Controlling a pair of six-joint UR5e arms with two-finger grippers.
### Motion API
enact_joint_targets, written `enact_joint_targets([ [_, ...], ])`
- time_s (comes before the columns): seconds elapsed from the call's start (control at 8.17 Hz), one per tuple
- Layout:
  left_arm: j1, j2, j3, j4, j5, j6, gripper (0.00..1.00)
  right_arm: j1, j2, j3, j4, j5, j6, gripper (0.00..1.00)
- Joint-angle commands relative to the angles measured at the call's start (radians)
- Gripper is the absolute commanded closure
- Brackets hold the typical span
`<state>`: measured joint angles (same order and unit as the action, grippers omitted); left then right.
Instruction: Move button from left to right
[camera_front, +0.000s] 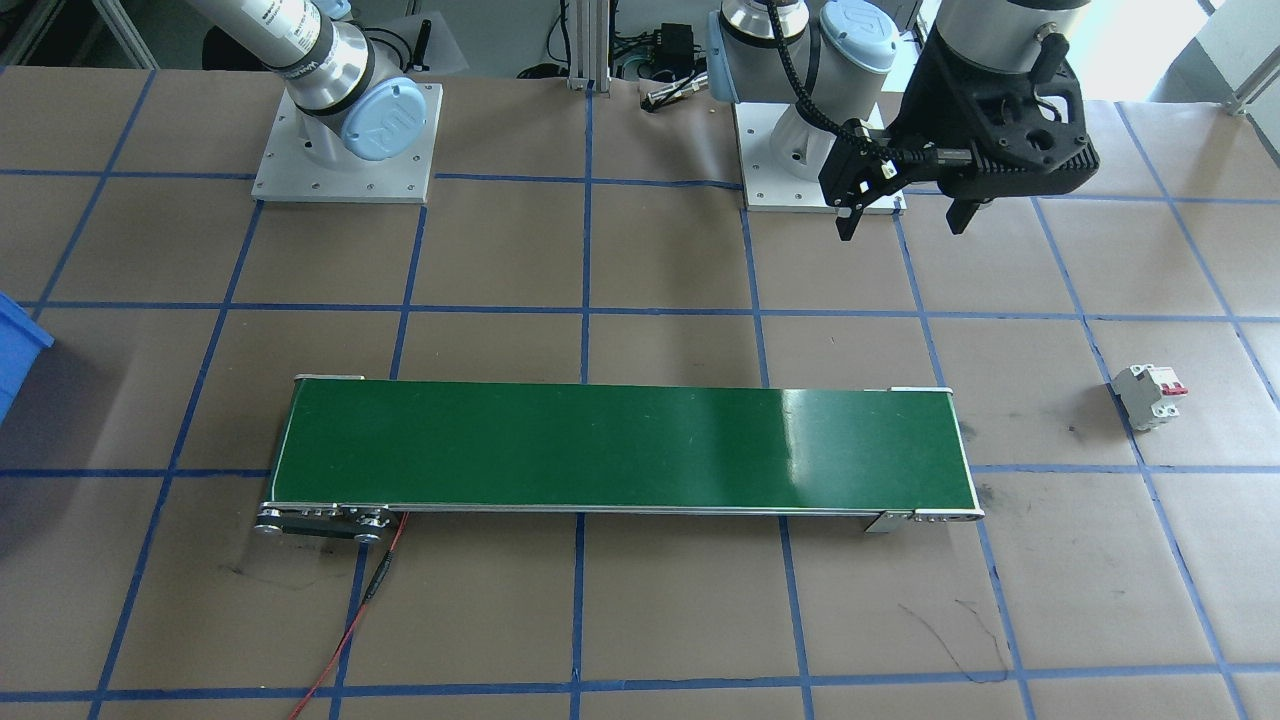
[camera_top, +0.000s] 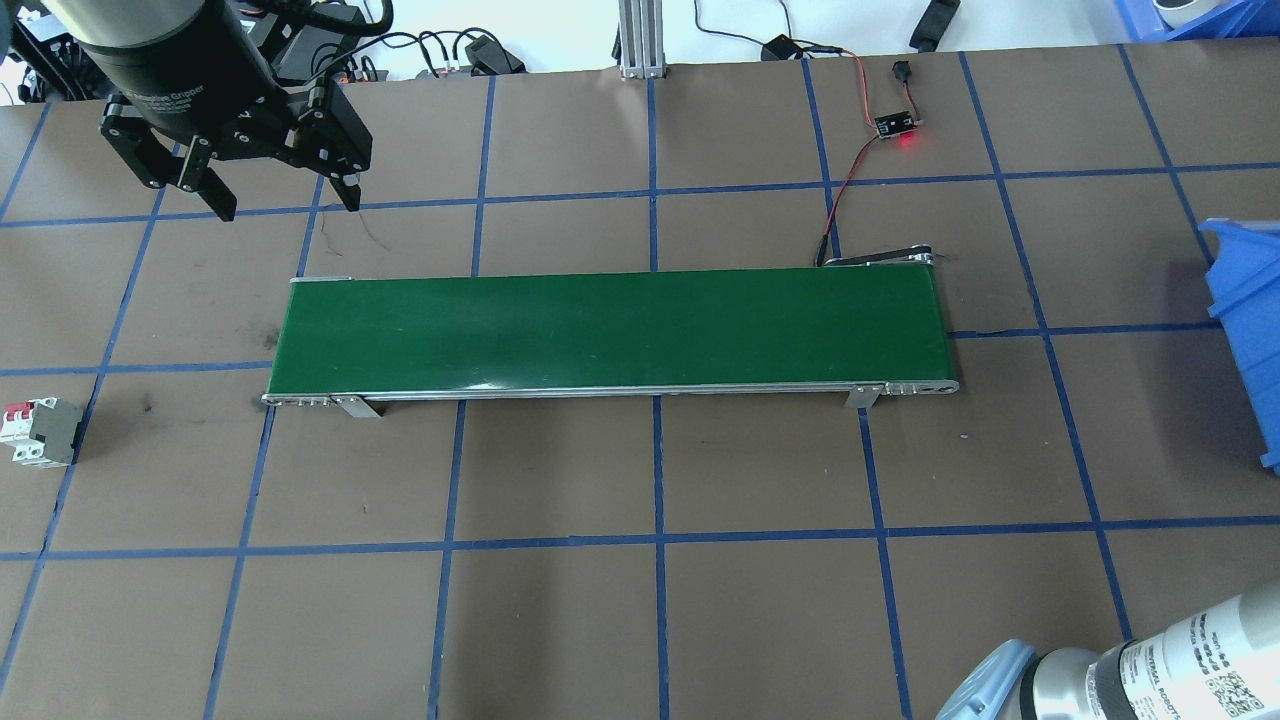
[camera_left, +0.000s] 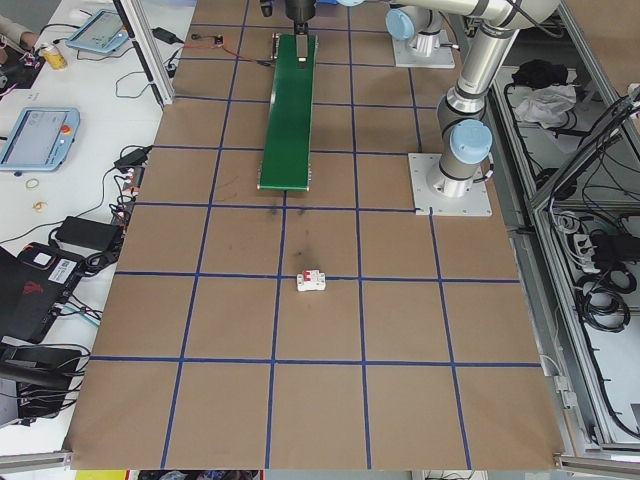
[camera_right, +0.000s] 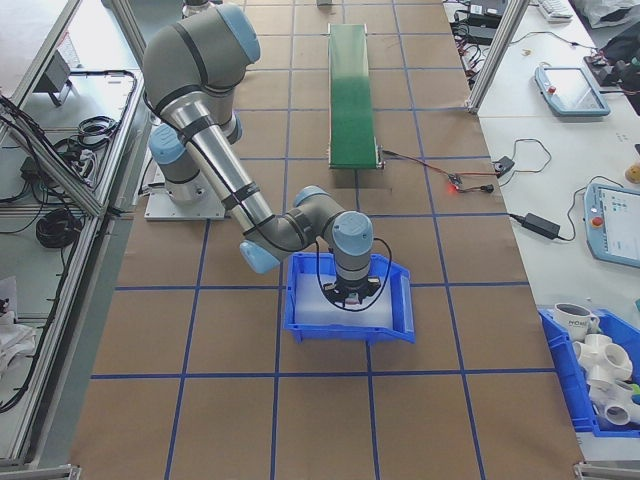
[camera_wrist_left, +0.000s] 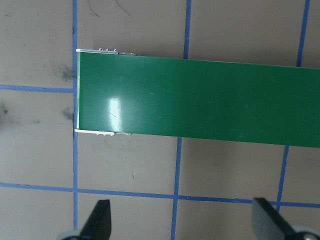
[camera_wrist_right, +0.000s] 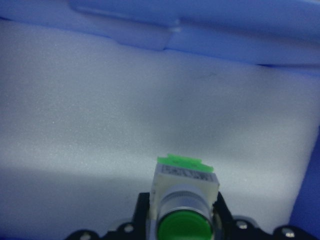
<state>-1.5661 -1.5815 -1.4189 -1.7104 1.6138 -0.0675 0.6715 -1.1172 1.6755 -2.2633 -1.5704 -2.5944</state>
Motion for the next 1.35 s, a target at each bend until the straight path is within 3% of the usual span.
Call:
enact_joint_targets([
  [0.0, 0.000, 0.000, 0.000, 0.000, 0.000, 0.000, 0.00, -0.004, 0.033, 0.003, -0.028, 0.000, -0.058, 0.67],
  [0.12, 0.001, 0.000, 0.000, 0.000, 0.000, 0.000, 0.00, -0.003, 0.028, 0.006, -0.015, -0.002, -0.055, 0.01],
  [0.37, 0.000, 0.002, 0.000, 0.000, 0.000, 0.002, 0.00, -0.004, -0.027, 0.007, -0.010, 0.000, -0.043, 0.00],
  [0.61, 0.000, 0.002, 0.000, 0.000, 0.000, 0.002, 0.00, -0.004, -0.132, 0.007, 0.075, 0.068, 0.084, 0.00],
  [0.73, 0.000, 0.002, 0.000, 0.000, 0.000, 0.002, 0.00, 0.008, -0.217, 0.007, 0.199, 0.069, 0.218, 0.00],
  [0.98, 0.000, 0.002, 0.000, 0.000, 0.000, 0.002, 0.00, 0.049, -0.384, 0.010, 0.451, 0.063, 0.731, 0.00],
  [1.22, 0.000, 0.003, 0.002, 0.000, 0.000, 0.002, 0.00, 0.207, -0.482, -0.005, 0.627, 0.070, 1.103, 0.00],
])
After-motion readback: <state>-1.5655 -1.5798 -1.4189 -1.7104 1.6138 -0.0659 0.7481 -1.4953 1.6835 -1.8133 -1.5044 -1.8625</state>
